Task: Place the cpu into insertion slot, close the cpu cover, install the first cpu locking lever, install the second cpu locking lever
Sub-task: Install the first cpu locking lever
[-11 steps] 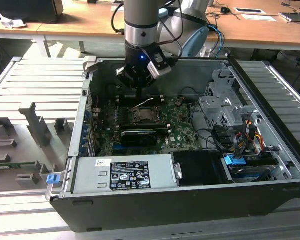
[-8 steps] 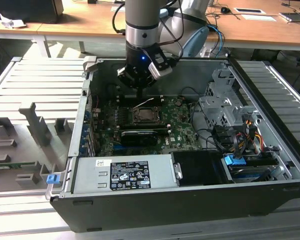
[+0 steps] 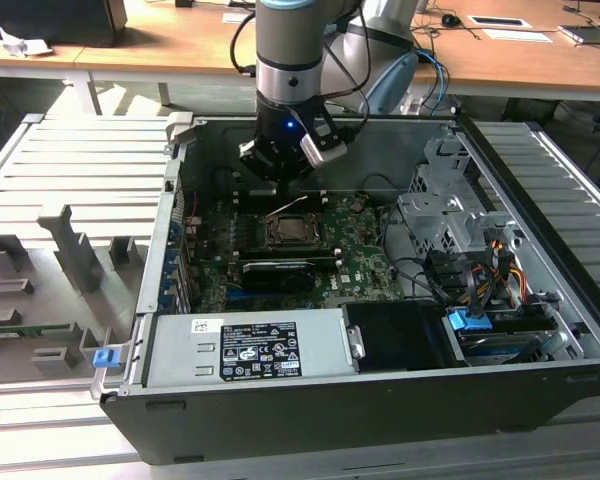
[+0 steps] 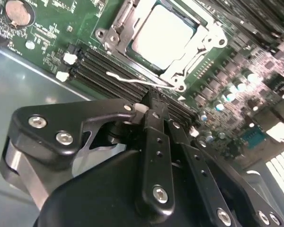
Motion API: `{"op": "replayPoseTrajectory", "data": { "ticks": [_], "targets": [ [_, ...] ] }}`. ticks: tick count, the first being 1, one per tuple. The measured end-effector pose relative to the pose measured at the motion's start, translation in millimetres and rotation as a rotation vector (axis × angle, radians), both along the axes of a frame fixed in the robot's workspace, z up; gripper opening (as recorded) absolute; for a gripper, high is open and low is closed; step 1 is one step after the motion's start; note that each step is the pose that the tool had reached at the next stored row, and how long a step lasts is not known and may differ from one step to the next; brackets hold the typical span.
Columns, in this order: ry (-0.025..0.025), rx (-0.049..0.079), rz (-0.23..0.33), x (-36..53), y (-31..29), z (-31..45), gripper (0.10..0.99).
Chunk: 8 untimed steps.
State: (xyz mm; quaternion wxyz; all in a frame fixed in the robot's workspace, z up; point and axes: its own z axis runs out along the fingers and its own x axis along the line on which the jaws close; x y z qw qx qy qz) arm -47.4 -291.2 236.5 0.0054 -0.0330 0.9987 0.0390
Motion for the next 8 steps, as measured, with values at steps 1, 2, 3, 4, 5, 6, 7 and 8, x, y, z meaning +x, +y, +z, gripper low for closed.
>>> {"op": "replayPoseTrajectory", "data": {
  "ticks": [1, 2, 3, 4, 5, 6, 7, 8],
  "targets": [
    [0.0, 0.0, 0.0, 2.1, 0.0, -2.0, 0.106],
    [0.0, 0.0, 0.006, 3.3, 0.0, -3.4, 0.106],
    [-0.0001, 0.0, 0.012, 3.8, 0.0, -3.9, 0.106],
    [-0.0001, 0.002, 0.017, 6.0, 0.1, -4.9, 0.106],
    [-0.0001, 0.002, 0.018, 7.2, 0.2, -5.2, 0.106],
    [0.0001, 0.002, 0.018, 9.1, 0.4, -5.9, 0.106],
    [0.0002, 0.003, 0.018, 11.5, 0.9, -6.9, 0.106],
    [0.0, 0.003, 0.018, 12.1, 1.2, -7.8, 0.106]
  ]
}}
